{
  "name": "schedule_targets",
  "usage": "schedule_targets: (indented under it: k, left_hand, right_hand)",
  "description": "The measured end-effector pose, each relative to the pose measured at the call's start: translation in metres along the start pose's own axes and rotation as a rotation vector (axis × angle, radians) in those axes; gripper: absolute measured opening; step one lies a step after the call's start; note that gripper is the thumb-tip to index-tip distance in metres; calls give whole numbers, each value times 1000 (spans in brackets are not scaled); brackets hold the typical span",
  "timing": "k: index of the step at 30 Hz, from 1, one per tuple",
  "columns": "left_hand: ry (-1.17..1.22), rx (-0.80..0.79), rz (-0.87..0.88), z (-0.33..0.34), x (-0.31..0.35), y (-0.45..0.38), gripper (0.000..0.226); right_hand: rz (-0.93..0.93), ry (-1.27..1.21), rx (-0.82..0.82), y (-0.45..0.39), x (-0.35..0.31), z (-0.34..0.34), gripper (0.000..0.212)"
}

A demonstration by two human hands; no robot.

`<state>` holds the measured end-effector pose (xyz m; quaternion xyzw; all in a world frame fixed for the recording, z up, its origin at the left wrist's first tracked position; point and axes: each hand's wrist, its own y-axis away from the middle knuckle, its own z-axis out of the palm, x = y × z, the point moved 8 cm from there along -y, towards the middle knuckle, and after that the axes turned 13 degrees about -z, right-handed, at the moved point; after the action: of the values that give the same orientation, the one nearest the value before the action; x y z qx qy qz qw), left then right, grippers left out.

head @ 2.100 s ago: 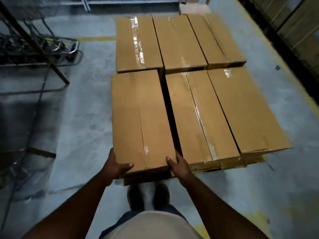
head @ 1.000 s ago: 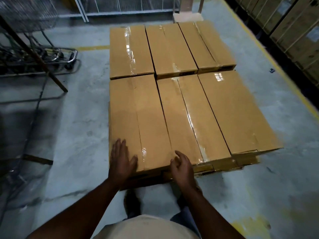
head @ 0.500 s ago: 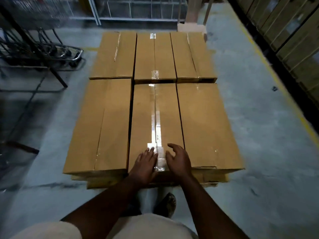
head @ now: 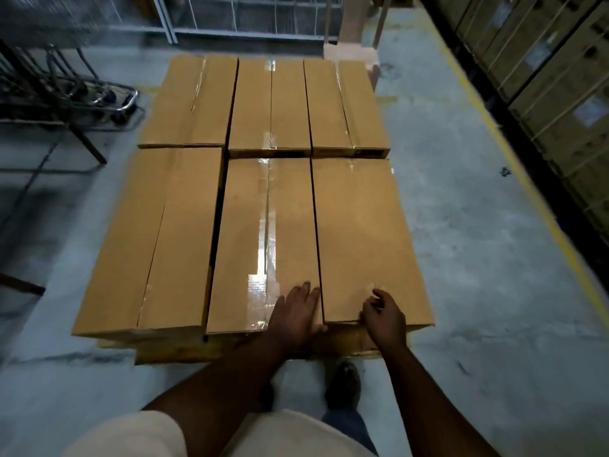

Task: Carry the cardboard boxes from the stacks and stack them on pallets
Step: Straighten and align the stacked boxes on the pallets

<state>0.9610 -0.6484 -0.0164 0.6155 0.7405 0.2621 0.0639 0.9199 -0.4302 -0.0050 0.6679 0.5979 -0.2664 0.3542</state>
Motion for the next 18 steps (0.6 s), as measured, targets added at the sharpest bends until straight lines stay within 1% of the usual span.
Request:
schedule_targets:
  k: [2, 4, 6, 7, 8, 10, 12, 14, 18]
  left_hand:
    - [-46, -55, -21, 7, 20, -4, 106]
    - [-45, -113, -89, 11, 33, -4, 108]
    - [-36, -136, -182, 16, 41, -5, 110]
    - [-41, -139, -222, 17, 42, -6, 112]
    - [-45, -147, -257, 18, 42, -9, 114]
    - [-56, -152, -322, 21, 45, -15, 115]
    - [-84, -164, -376, 23, 46, -17, 112]
    - [-99, -164, -410, 25, 45, -18, 107]
    - [-108, -163, -409, 23, 43, -16, 104]
  right_hand:
    - [-37, 44, 5, -16, 4, -17, 38]
    - [-71, 135, 60, -31, 10, -40, 41]
    - [-42, 212, 104, -44, 26, -65, 47]
    - [1, 217, 92, -51, 38, -72, 53]
    - [43, 195, 48, -58, 50, -73, 63]
    - [72, 110, -106, -74, 72, -65, 85]
    - [87, 35, -194, -85, 87, -55, 97]
    - [113, 10, -218, -91, 95, -51, 97]
    - [122, 9, -231, -94, 101, -49, 91]
